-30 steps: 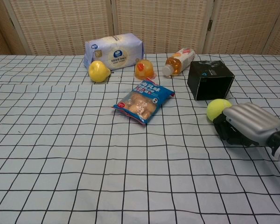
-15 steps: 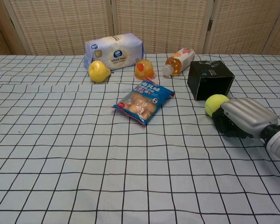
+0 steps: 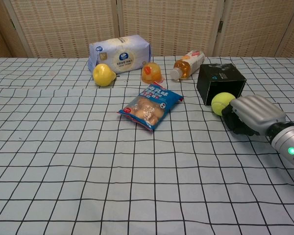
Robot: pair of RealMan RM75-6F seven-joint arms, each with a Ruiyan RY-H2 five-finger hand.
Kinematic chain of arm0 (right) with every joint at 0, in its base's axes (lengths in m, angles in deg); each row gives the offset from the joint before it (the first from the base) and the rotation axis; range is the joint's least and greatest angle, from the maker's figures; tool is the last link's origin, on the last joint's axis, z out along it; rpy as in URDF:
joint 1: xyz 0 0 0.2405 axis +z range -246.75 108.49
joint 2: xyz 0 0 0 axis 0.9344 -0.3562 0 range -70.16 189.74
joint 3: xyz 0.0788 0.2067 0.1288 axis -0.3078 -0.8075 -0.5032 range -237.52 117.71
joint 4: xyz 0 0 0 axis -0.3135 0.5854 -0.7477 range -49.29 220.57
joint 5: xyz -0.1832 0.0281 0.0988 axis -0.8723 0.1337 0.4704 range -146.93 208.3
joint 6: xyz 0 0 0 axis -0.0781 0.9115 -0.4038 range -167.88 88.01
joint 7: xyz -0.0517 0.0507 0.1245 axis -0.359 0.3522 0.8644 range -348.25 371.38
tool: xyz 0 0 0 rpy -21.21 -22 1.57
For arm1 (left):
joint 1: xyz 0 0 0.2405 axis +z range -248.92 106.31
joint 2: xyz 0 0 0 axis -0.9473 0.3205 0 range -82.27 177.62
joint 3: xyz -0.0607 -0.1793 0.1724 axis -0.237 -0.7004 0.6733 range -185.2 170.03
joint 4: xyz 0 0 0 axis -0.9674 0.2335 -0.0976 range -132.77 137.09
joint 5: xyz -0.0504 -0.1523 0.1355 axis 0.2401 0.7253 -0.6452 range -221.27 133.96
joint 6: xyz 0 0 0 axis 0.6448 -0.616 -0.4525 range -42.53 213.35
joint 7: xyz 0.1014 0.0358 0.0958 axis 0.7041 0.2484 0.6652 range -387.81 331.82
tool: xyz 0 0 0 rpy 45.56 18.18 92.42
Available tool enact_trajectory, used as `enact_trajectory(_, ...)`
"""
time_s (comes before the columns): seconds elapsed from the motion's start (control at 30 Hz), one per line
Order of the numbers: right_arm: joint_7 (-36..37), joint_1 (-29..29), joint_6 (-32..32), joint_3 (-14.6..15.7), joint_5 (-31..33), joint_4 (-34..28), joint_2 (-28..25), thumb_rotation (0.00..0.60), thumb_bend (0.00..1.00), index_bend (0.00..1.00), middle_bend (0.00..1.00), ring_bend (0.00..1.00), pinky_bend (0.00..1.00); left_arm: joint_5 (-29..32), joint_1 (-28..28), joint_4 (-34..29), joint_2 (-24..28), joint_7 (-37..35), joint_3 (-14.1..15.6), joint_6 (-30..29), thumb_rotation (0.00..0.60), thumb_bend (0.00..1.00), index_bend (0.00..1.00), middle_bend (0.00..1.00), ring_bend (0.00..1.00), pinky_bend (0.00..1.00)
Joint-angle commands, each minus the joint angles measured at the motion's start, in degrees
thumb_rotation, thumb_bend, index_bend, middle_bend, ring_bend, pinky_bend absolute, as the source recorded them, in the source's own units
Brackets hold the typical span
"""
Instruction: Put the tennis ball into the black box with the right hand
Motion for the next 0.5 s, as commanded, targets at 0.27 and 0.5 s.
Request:
enact_trajectory(0.27,7.5,1.3,1.6,0.3,-0.2,5.1,3.1,0.600,0.91,0.79,0.73,0.55,0.99,-0.1,0.0,0.0,0.1,-0.4,0.1,0.0,0.600,0.44,0.14,0.10,0.11,0.37)
enact_trajectory(0.5,11.5,1.1,3.3,1.2,-0.9,6.8,3.6,0.600,0.50,0.51,0.50,0.38,0.86,-0.3,0.0,-0.1,0.1,-0.3,0.2,0.0,0.600,0.44,0.14,0.10,0.11,0.37)
